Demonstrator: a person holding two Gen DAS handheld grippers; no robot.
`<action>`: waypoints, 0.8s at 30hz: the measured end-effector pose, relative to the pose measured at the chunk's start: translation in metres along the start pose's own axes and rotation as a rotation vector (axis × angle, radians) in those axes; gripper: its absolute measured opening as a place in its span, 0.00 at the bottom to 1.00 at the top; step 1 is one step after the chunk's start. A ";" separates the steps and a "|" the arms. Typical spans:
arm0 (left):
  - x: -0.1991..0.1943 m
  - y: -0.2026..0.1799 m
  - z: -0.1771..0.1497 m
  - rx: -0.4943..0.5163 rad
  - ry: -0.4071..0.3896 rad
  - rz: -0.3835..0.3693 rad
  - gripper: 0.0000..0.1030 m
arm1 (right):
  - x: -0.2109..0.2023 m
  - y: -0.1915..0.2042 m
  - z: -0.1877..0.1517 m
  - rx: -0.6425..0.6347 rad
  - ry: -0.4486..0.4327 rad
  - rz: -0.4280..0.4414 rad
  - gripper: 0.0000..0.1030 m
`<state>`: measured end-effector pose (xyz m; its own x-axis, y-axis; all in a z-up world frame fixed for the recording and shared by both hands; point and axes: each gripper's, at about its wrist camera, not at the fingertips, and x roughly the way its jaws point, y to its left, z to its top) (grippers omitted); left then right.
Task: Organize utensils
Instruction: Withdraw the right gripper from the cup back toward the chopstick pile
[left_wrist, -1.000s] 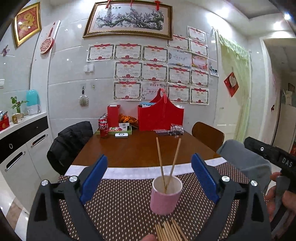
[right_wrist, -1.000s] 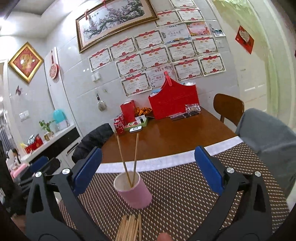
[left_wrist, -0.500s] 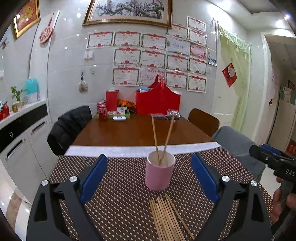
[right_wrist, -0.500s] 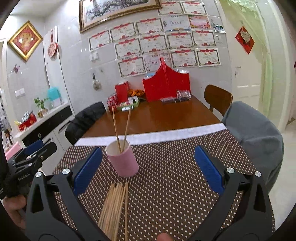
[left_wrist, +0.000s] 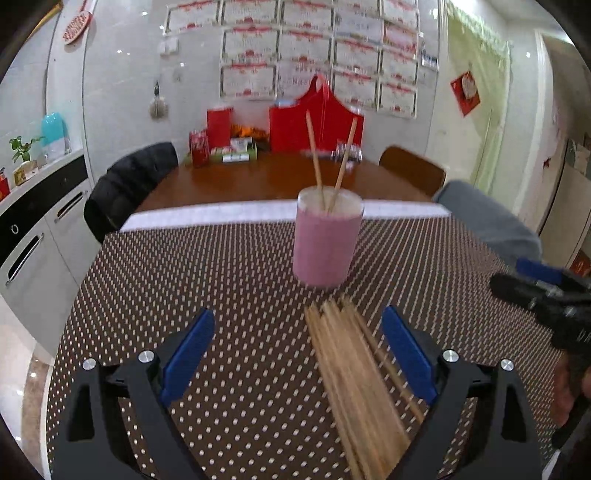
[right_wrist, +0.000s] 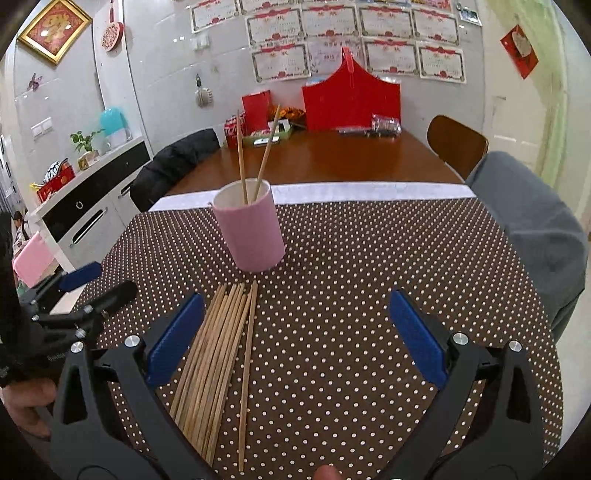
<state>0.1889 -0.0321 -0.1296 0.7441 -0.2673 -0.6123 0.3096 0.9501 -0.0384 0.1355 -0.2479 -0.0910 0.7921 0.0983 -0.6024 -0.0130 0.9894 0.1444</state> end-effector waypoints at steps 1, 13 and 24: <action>0.005 0.001 -0.004 0.003 0.020 0.007 0.88 | 0.002 -0.001 -0.002 0.002 0.006 -0.003 0.95; 0.049 0.000 -0.053 0.064 0.232 0.023 0.88 | 0.016 -0.015 -0.013 0.020 0.061 -0.003 0.95; 0.065 0.000 -0.066 0.071 0.264 0.043 0.88 | 0.023 -0.017 -0.019 0.010 0.095 -0.006 0.95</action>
<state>0.1986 -0.0390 -0.2215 0.5801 -0.1664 -0.7974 0.3284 0.9436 0.0420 0.1421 -0.2605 -0.1223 0.7309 0.1029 -0.6746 -0.0025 0.9890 0.1482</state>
